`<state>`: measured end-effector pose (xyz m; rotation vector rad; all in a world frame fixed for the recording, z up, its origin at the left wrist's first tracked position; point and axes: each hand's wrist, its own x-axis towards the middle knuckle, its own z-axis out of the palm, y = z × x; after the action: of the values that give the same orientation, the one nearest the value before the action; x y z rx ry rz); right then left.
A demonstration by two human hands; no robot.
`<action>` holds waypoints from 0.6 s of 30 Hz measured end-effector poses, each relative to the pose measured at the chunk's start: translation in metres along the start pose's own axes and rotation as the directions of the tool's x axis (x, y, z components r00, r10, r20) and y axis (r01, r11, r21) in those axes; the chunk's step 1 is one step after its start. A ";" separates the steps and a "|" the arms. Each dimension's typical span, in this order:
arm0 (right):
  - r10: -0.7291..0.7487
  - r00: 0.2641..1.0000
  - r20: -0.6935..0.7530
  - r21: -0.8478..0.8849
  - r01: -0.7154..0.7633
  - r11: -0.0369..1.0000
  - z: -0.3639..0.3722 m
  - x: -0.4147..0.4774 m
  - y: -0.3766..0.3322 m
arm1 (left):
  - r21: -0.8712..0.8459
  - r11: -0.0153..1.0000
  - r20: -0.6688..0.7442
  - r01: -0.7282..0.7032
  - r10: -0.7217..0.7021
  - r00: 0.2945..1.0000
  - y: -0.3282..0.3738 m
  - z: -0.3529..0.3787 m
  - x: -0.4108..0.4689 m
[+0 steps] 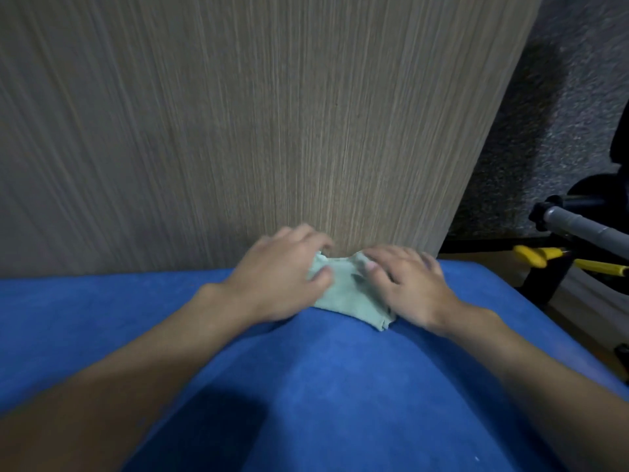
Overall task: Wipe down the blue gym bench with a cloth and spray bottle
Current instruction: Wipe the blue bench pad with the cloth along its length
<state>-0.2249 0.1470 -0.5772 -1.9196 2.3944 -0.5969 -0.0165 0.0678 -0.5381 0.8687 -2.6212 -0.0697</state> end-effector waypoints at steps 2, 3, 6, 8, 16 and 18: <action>0.089 0.996 -0.021 -0.085 -0.091 0.992 -0.003 -0.010 0.023 | 0.006 1.000 0.037 -0.013 0.012 0.999 0.026 0.018 0.022; 0.117 0.993 0.006 -0.102 -0.116 0.988 -0.002 -0.012 0.029 | 0.024 1.000 0.095 0.009 -0.011 0.995 0.035 0.030 0.031; 0.108 0.992 0.071 -0.120 -0.099 0.988 0.002 -0.012 0.029 | 0.145 0.988 0.204 0.051 -0.080 0.976 0.041 0.065 0.040; 0.105 0.991 0.078 -0.135 -0.094 0.986 0.002 -0.010 0.026 | 0.164 0.985 0.219 0.062 -0.098 0.971 0.036 0.072 0.039; 0.115 0.988 0.102 -0.160 -0.098 0.982 -0.001 -0.013 0.026 | 0.158 0.983 0.250 0.089 -0.127 0.960 -0.007 0.049 0.008; 0.138 0.982 0.128 -0.192 -0.112 0.975 -0.004 -0.011 0.023 | 0.178 0.979 0.238 0.103 -0.144 0.961 -0.023 0.040 -0.006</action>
<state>-0.2447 0.1625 -0.5832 -1.7855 2.5335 -0.2318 -0.0135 0.0495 -0.5805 1.1488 -2.8336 0.0043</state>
